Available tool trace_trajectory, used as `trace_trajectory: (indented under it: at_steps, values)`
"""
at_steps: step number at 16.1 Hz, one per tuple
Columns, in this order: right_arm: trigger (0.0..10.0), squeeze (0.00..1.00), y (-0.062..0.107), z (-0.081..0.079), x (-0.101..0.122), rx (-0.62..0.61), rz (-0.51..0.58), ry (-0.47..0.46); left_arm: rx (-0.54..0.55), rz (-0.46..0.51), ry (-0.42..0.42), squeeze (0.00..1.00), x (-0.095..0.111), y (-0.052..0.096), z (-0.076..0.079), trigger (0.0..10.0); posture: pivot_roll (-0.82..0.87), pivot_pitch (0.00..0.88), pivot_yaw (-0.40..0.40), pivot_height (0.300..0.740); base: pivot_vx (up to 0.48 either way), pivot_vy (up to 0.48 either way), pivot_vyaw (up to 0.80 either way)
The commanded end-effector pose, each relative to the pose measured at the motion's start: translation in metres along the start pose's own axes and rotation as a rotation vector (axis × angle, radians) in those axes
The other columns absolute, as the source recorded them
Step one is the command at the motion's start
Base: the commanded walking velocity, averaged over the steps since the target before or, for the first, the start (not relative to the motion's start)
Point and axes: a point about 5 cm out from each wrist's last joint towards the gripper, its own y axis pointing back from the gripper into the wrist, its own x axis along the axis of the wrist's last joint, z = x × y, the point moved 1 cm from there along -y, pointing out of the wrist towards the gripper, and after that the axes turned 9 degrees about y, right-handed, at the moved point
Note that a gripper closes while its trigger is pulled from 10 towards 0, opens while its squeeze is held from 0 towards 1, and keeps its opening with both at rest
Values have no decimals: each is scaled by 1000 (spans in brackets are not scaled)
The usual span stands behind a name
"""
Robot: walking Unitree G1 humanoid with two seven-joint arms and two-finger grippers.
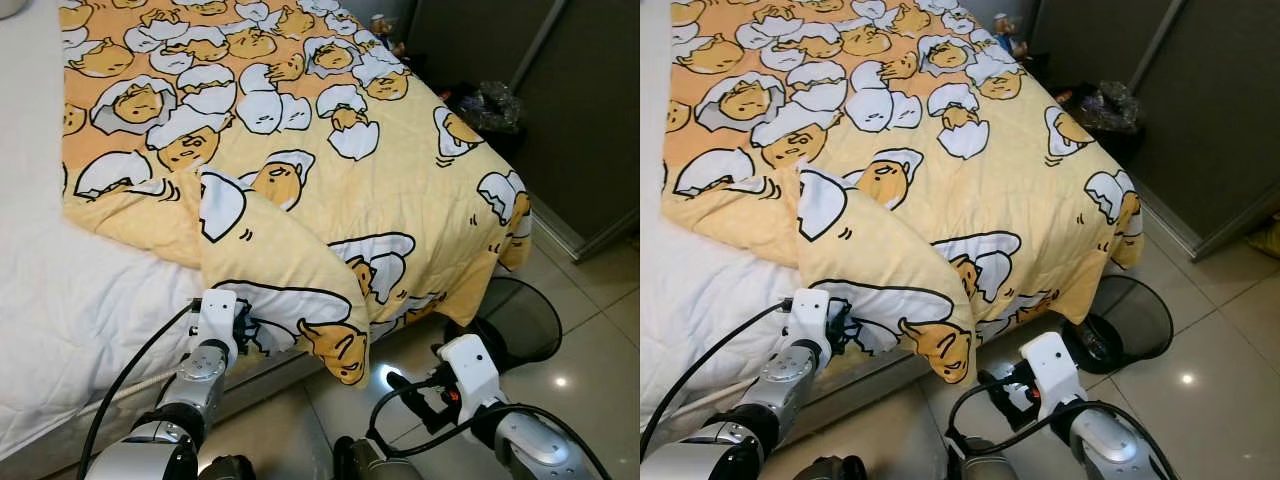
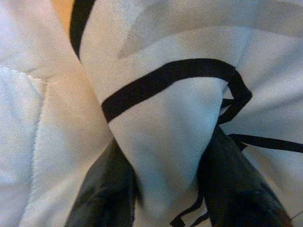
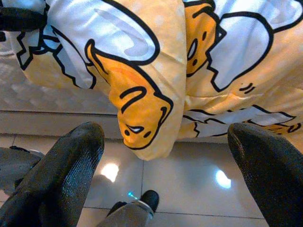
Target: Clean up the room
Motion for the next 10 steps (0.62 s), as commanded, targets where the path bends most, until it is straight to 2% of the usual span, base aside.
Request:
trace_trajectory:
  at_steps: [1,8,9,10]
  values:
    - [10000,4,2,-2,-4,9,-14,-11,-6,-7,-13,0,-2,1,-1,0,-344,150,-52,740,0,0,0]
    - [10000,4,2,-5,-9,8,-24,-28,-33,-7,13,0,-5,2,-3,0,-338,130,-37,740,0,0,0]
    - [10000,8,2,-5,-11,8,-28,-29,-89,-28,-79,0,-9,3,3,10000,-331,125,-35,740,0,0,0]
    - [10000,8,2,-5,-12,9,-30,-29,-78,-41,-173,0,-13,4,4,10000,-327,121,-34,740,0,0,0]
